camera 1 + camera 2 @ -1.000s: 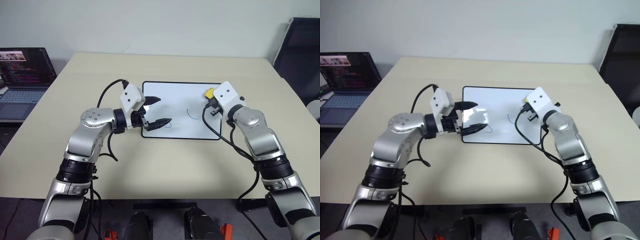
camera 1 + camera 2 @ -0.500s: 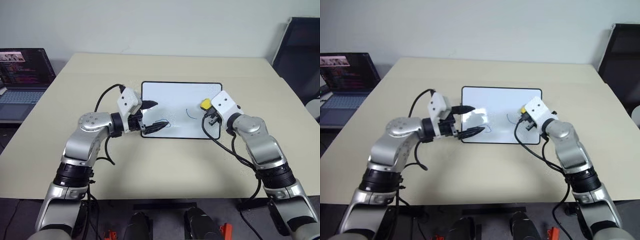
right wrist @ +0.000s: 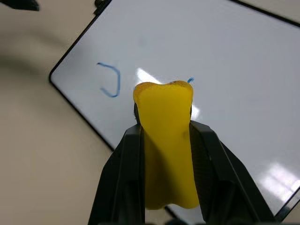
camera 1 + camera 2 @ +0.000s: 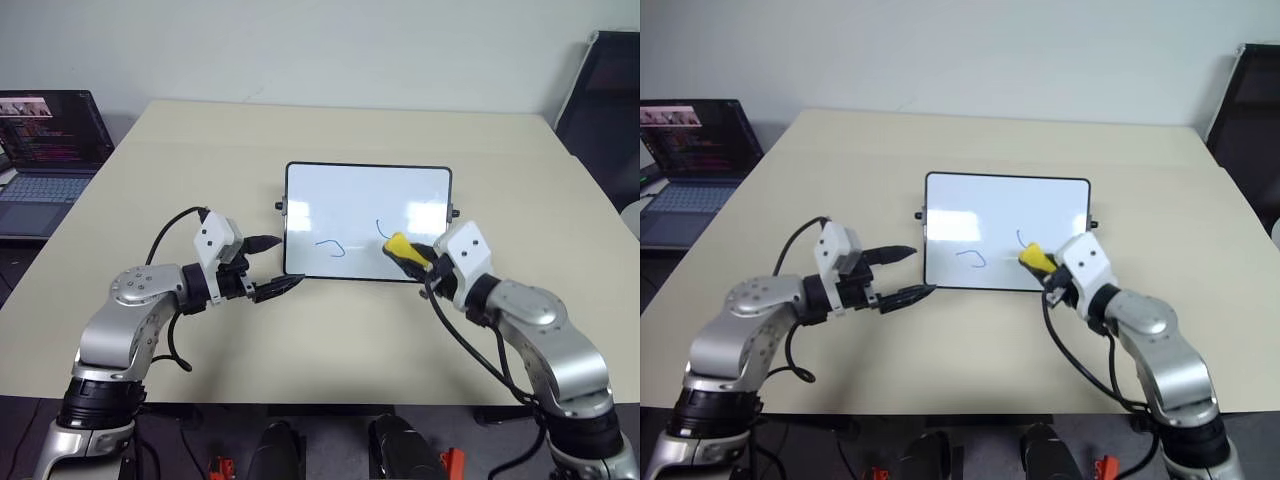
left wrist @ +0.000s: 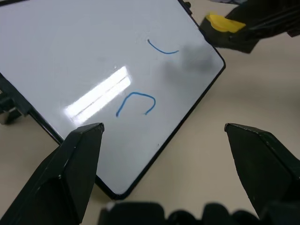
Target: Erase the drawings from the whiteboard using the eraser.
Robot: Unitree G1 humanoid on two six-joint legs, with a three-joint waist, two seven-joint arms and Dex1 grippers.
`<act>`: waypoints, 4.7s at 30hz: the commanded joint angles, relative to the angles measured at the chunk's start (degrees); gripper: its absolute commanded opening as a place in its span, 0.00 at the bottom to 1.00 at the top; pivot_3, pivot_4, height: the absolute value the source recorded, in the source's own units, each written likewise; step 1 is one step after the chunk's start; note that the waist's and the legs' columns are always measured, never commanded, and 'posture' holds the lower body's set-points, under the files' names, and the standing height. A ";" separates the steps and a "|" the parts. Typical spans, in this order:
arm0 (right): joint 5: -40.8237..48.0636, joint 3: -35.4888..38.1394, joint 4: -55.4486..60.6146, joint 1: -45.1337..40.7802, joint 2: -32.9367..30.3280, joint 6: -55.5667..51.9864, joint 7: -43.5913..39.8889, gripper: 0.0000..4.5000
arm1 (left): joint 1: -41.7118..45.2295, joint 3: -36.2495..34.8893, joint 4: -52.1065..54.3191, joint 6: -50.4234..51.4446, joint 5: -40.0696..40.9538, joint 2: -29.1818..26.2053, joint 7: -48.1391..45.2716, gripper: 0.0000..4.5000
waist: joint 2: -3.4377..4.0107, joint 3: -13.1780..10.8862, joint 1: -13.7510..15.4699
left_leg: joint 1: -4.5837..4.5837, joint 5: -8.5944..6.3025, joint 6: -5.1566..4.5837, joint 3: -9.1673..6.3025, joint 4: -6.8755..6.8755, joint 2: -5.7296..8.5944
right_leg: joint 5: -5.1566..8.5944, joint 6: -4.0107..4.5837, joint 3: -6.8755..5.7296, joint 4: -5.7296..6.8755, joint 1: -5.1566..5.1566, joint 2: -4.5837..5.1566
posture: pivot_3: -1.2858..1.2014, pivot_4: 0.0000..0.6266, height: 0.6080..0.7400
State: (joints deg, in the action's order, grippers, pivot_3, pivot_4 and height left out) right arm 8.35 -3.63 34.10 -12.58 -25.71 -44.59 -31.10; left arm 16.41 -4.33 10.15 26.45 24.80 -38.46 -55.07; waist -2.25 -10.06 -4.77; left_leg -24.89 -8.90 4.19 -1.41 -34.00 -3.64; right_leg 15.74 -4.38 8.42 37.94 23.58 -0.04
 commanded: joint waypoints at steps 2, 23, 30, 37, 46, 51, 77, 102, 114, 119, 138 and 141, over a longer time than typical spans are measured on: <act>-0.43 -1.60 2.48 0.35 -1.91 0.93 0.24 0.22 | -0.02 -1.07 2.56 -0.58 0.78 -0.56 0.47 1.00 | -0.02 -0.01 -0.01 | 0.02 0.01 0.00 0.02 -0.07 0.00 | -0.05 0.05 0.02 0.02 0.01 0.01 | 0.52 0.24 1.00; -10.71 -10.96 -12.21 -14.82 1.33 7.66 7.33 0.22 | 5.47 3.29 -0.63 -2.96 -0.70 0.10 -2.02 1.00 | -0.03 -0.01 -0.18 | 0.06 0.00 0.01 0.02 -0.05 0.00 | -0.08 0.06 -0.01 0.03 0.01 -0.01 | 0.52 0.24 1.00; -16.15 -13.52 -27.34 -24.37 3.91 13.07 9.40 0.22 | 5.54 4.19 -0.79 -3.80 -1.03 0.44 -2.56 1.00 | -0.03 -0.01 -0.10 | 0.04 0.00 0.01 0.01 0.01 -0.02 | -0.09 0.04 -0.04 0.02 0.01 -0.03 | 0.52 0.24 1.00; -16.89 -16.16 -25.14 -20.24 0.83 7.52 3.13 0.22 | 5.44 4.37 -0.89 -4.28 -1.09 0.42 -2.54 1.00 | -0.05 0.00 0.05 | 0.01 -0.04 0.05 -0.03 0.04 -0.01 | -0.22 -0.08 -0.08 0.04 -0.02 -0.03 | 0.52 0.24 1.00; -16.75 -13.68 -21.13 -14.84 -2.86 1.48 1.20 0.22 | 6.14 4.83 -1.62 -4.72 -1.27 0.77 -2.94 1.00 | -0.06 0.01 0.03 | 0.13 -0.01 0.03 -0.03 -0.39 -0.01 | -0.10 0.04 -0.04 0.09 -0.24 -0.01 | 0.52 0.24 1.00; -14.18 -9.63 -18.16 -12.18 -4.55 -1.12 -0.42 0.22 | 6.13 4.73 -1.56 -4.76 -1.34 0.82 -3.01 1.00 | -0.09 0.02 0.06 | 0.12 -0.02 0.03 -0.01 -0.63 0.02 | -0.11 0.03 -0.03 0.06 -0.32 0.05 | 0.52 0.24 1.00; -19.71 -13.36 -31.78 -23.52 4.57 10.92 6.65 0.22 | 6.00 4.26 -0.76 -3.86 -1.23 0.47 -2.37 1.00 | -0.07 0.01 -0.20 | 0.07 -0.01 0.02 0.00 -0.13 -0.01 | -0.10 0.00 -0.04 0.06 -0.08 0.00 | 0.52 0.24 1.00; -3.65 -1.89 -4.90 -7.08 3.68 3.12 -1.52 0.22 | 0.04 -1.84 1.99 -1.32 1.60 0.08 2.68 1.00 | -0.13 0.04 0.02 | 0.06 -0.03 0.04 -0.03 0.03 -0.02 | -0.03 -0.10 -0.08 0.04 -0.06 0.00 | 0.52 0.24 1.00; 3.91 -0.67 1.07 0.86 -0.11 1.03 -3.57 0.22 | -11.86 -9.91 7.50 -2.18 2.29 0.97 9.32 1.00 | -0.13 0.04 -0.05 | 0.08 -0.07 0.10 0.01 -0.01 -0.01 | 0.10 0.02 -0.04 0.03 -0.07 0.04 | 0.52 0.24 1.00; 2.99 -3.85 -0.17 -0.22 -0.01 2.39 -2.79 0.22 | -14.26 -9.94 8.89 -2.59 1.96 1.17 10.66 1.00 | -0.13 0.03 -0.02 | 0.08 -0.07 0.10 0.01 -0.01 0.00 | 0.10 0.03 -0.05 0.03 -0.05 0.06 | 0.52 0.24 1.00; -18.08 -22.24 -28.73 -26.05 4.36 20.75 1.51 0.22 | -10.84 -5.22 5.77 -4.92 -1.36 -0.75 7.95 1.00 | -0.12 0.02 -0.11 | 0.07 -0.07 0.10 0.06 0.00 0.00 | 0.08 0.03 -0.07 0.01 -0.01 0.07 | 0.52 0.24 1.00; -20.39 -23.97 -35.49 -29.95 7.08 23.68 1.79 0.22 | -10.11 -4.38 5.69 -4.89 -1.57 -0.24 7.96 1.00 | -0.12 0.02 -0.09 | 0.07 -0.07 0.10 0.05 0.04 -0.01 | 0.05 -0.03 -0.10 0.02 0.00 0.06 | 0.52 0.24 1.00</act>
State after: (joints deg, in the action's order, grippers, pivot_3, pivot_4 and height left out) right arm -10.51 -26.88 0.26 -40.25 -19.56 -23.69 -29.84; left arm 5.19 -8.83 15.06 23.01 23.46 -38.61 -46.91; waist -2.36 -10.04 -4.86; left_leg -24.83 -8.97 4.29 -1.37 -33.95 -3.65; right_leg 15.78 -4.42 8.32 37.97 23.58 0.02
